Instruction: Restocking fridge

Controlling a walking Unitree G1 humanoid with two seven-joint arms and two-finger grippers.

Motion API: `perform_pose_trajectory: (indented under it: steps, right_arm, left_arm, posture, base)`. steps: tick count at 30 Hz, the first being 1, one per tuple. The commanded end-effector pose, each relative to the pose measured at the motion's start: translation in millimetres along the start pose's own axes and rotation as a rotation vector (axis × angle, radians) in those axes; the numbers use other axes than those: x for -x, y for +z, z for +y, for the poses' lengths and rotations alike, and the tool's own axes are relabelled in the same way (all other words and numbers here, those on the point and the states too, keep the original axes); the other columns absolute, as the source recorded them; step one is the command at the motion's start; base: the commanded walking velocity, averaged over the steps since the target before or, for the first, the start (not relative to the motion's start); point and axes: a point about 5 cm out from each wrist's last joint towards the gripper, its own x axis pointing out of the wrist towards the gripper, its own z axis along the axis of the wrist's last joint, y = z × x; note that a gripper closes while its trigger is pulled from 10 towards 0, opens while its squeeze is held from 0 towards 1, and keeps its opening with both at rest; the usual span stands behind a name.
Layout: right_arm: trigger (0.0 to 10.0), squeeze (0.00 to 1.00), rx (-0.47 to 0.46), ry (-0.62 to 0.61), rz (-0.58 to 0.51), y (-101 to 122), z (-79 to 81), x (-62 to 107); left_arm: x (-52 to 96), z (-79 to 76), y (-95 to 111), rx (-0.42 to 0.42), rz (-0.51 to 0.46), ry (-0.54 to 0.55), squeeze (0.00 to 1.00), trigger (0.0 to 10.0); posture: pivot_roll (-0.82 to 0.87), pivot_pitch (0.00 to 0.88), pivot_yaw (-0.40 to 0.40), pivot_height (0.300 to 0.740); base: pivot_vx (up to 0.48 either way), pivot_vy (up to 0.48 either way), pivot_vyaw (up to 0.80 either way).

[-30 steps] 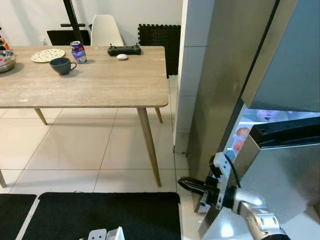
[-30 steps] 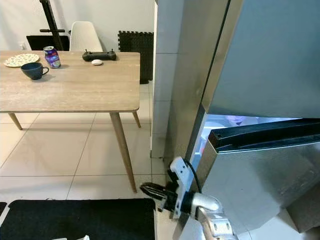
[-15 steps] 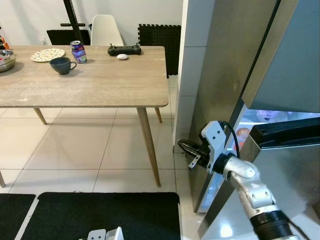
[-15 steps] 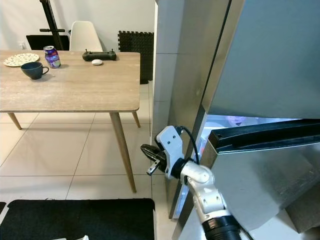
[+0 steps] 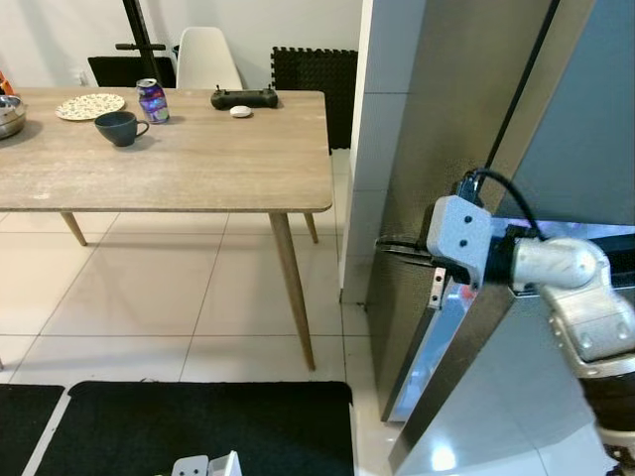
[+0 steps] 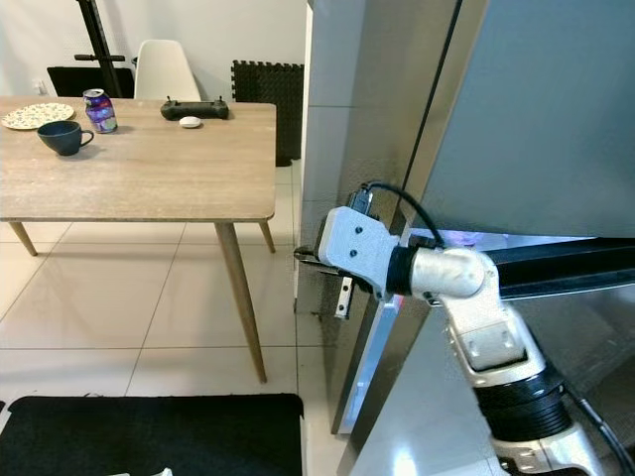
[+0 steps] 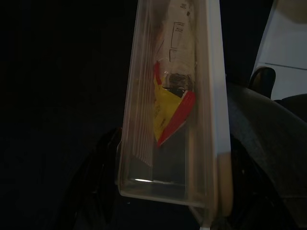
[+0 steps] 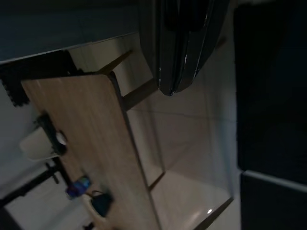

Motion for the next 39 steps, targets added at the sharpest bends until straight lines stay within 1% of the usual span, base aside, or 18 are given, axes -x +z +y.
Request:
perform_pose_trajectory:
  steps: [1,2,5,10,12,16,21,22,23,24,25,26,27,28,29,31,39]
  right_arm:
    - [10.0,0.00,0.037,0.033,0.020,4.7,-5.6,4.2]
    - [10.0,0.00,0.071,0.047,0.061,4.0,-11.3,9.1]
    - [10.0,0.00,0.120,0.062,0.132,1.3,-19.7,16.2]
    - [10.0,0.00,0.180,0.004,0.287,-10.5,-43.9,26.8]
    - [10.0,0.00,0.194,-0.010,0.330,-14.1,-49.3,29.4]
    - [10.0,0.00,0.194,-0.008,0.331,-14.0,-49.4,29.6]
    - [10.0,0.00,0.205,0.009,0.369,-17.2,-53.2,33.6]
    - [10.0,0.00,0.224,0.051,0.452,-22.6,-57.1,44.6]
    - [10.0,0.00,0.224,0.051,0.452,-22.6,-57.1,44.6]
    - [10.0,0.00,0.239,0.101,0.531,-27.5,-59.5,55.7]
    - [10.0,0.00,0.239,0.101,0.531,-27.5,-59.5,55.7]
    - [10.0,0.00,0.247,0.134,0.584,-30.6,-60.9,63.6]
    - [10.0,0.00,0.247,0.134,0.584,-30.6,-60.9,63.6]
    - [10.0,0.00,0.249,0.172,0.674,-38.9,-63.8,77.2]
    - [10.0,0.00,0.249,0.172,0.674,-38.9,-63.8,77.2]
    - [10.0,0.00,0.238,0.171,0.731,-45.7,-66.1,86.6]
    - [10.0,0.00,0.218,0.209,0.792,-53.8,-63.1,98.8]
  left_arm:
    - [-1.0,-10.1,-2.4,0.008,0.004,-0.037,0.00,10.0]
    - [-1.0,-10.5,-2.9,0.010,0.005,-0.038,0.00,10.0]
    - [-1.0,-10.7,-3.4,0.012,0.006,-0.039,0.00,10.0]
    - [-1.0,-11.3,-4.4,0.016,0.008,-0.038,0.00,10.0]
    - [-1.0,-11.3,-4.6,0.018,0.008,-0.038,0.00,10.0]
    - [-1.0,-11.4,-4.6,0.018,0.008,-0.038,0.00,10.0]
    - [-1.0,-11.6,-5.0,0.021,0.008,-0.038,0.00,10.0]
    - [-1.0,-12.1,-6.0,0.023,0.010,-0.039,0.00,10.0]
    - [-1.0,-12.1,-6.0,0.023,0.010,-0.039,0.00,10.0]
    - [-1.0,-12.7,-6.8,0.025,0.011,-0.040,0.00,10.0]
    - [-1.0,-12.7,-6.8,0.025,0.011,-0.040,0.00,10.0]
    - [-1.0,-13.1,-7.3,0.027,0.012,-0.041,0.00,10.0]
    - [-1.0,-13.1,-7.3,0.027,0.012,-0.041,0.00,10.0]
    - [-1.0,-13.9,-8.0,0.029,0.014,-0.043,0.00,10.0]
    - [-1.0,-13.9,-8.0,0.029,0.014,-0.043,0.00,10.0]
    - [-1.0,-14.4,-8.5,0.031,0.015,-0.044,0.00,10.0]
    - [-1.0,-15.0,-9.0,0.031,0.016,-0.045,0.00,10.0]
  posture:
    - [-0.09,0.000,-0.067,0.740]
    - [-0.09,0.000,-0.067,0.740]
    - [-0.09,0.000,-0.067,0.740]
    - [-0.09,0.000,-0.078,0.740]
    - [-0.09,0.000,-0.078,0.740]
    - [-0.09,0.000,-0.078,0.740]
    - [-0.09,0.000,-0.080,0.740]
    - [-0.09,0.000,-0.084,0.740]
    - [-0.09,0.000,-0.084,0.740]
    - [-0.09,0.000,-0.085,0.740]
    - [-0.09,0.000,-0.085,0.740]
    - [-0.09,0.000,-0.086,0.740]
    - [-0.09,0.000,-0.086,0.740]
    - [-0.09,0.000,-0.087,0.740]
    - [-0.09,0.000,-0.087,0.740]
    - [-0.09,0.000,-0.088,0.740]
    - [-0.10,0.000,-0.087,0.740]
  base:
    - [0.000,0.000,0.00]
    - [0.000,0.000,0.00]
    - [0.000,0.000,0.00]
    - [0.000,0.000,0.00]
    - [0.000,0.000,0.00]
    - [0.000,0.000,0.00]
    - [0.000,0.000,0.00]
    - [0.000,0.000,0.00]
    - [0.000,0.000,0.00]
    - [0.000,0.000,0.00]
    - [0.000,0.000,0.00]
    - [0.000,0.000,0.00]
    - [0.000,0.000,0.00]
    - [0.000,0.000,0.00]
    - [0.000,0.000,0.00]
    - [0.000,0.000,0.00]
    - [0.000,0.000,0.00]
